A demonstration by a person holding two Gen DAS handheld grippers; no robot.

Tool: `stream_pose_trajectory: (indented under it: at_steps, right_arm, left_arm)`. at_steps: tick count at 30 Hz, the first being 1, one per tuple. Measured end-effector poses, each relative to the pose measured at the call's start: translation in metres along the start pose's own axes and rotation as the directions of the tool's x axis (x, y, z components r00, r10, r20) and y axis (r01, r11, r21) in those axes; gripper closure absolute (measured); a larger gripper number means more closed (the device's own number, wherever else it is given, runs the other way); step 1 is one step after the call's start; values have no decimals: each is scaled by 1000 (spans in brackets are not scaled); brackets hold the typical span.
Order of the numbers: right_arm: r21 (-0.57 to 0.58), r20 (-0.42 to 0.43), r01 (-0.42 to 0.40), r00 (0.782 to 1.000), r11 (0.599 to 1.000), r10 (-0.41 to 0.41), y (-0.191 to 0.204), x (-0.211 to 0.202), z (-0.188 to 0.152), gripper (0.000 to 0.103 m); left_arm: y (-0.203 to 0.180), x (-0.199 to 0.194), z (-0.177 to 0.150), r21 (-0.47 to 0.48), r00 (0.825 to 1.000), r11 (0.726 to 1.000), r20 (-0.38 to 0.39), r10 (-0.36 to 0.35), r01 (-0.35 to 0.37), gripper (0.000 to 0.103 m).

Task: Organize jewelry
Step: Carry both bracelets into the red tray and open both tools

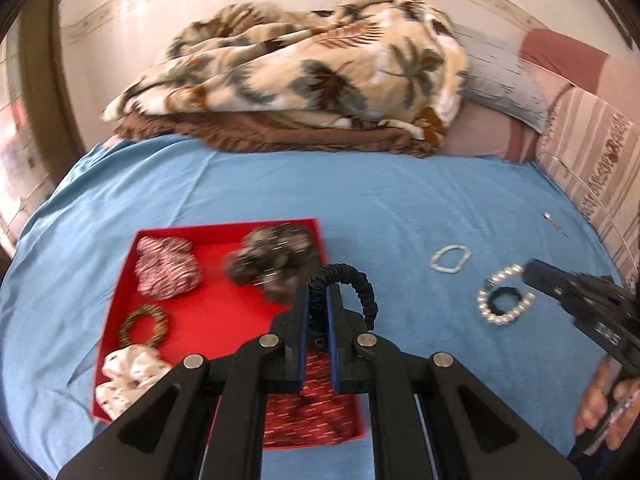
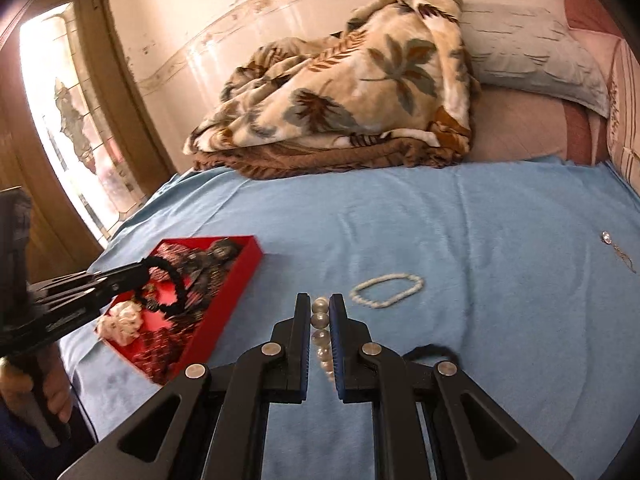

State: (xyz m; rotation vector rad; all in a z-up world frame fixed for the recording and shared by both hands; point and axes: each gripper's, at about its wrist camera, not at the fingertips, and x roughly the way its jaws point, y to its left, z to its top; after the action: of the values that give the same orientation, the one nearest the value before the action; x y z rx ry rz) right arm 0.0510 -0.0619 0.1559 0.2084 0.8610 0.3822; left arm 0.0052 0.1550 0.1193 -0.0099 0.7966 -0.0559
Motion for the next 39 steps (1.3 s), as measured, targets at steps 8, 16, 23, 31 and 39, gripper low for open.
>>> stream_pose_trajectory:
  at_steps: [8,16,23,31,39]
  right_arm:
    - [-28,-35,-27,999,999,26,44,4,3,93]
    - [-106,-50,-67,997,992,62,106,16,22,93]
    - [-137,-111,-144,985,980,129,162,45,27,93]
    - [-177,-203,-216,963,960,180,221,81,13,92]
    - [-183,-295,-197,946,963,138,232,122,-13,92]
  left_arm:
    - [64,7,-10,-114,1000,993,-21,14,-17,95]
    - [115,30,-14,-231,998,973,-62,-21,7,95]
    - [150,52,-15,-296,992,955,-116,-53,16,95]
    - [183,70,-16,-397,983,917,-143,-117,51,95]
    - [182,79,-17,-390,977,919,-165,-137,63,95]
